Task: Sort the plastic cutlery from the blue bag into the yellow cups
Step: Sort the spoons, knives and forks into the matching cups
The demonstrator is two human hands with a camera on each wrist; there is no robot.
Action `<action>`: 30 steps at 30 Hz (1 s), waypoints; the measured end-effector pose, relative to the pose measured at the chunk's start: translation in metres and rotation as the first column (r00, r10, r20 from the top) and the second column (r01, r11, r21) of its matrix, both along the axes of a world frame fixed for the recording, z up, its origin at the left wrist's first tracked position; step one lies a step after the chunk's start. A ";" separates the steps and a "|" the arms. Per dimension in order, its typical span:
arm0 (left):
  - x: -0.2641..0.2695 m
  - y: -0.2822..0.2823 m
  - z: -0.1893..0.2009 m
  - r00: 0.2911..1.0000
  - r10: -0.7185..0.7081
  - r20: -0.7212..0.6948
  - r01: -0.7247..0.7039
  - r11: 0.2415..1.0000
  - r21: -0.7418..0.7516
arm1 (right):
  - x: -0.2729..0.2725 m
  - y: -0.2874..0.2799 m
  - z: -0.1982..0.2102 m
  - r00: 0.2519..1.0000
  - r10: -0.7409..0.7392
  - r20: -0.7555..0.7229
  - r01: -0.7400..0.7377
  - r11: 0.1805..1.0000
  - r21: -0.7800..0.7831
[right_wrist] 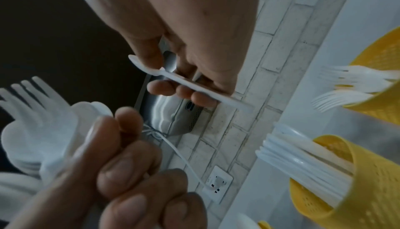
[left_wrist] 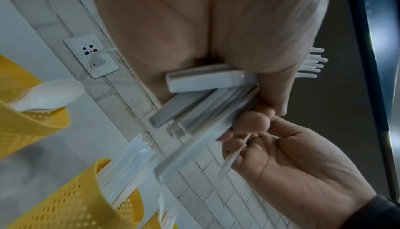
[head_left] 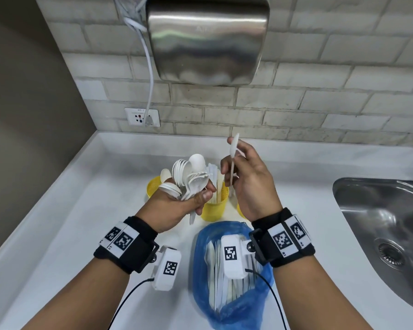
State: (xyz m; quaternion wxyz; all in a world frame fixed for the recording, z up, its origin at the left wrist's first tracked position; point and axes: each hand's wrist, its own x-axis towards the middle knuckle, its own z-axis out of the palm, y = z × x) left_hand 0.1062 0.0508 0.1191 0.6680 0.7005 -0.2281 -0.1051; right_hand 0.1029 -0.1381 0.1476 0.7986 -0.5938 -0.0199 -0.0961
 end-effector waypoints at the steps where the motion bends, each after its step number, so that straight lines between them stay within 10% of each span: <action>1: 0.000 -0.001 0.001 1.000 -0.006 -0.004 0.006 1.000 -0.002 | -0.001 0.001 0.000 1.000 0.018 0.001 -0.018 1.000 0.018; 16: 0.002 -0.005 0.004 0.967 -0.144 -0.212 0.103 0.976 -0.194 | -0.003 0.012 0.007 0.958 0.262 -0.117 -0.267 0.963 -0.030; 30: -0.001 -0.001 0.006 0.941 0.066 -0.332 -0.101 0.991 -0.091 | 0.004 0.013 0.003 0.975 -0.144 -0.167 0.199 0.900 0.387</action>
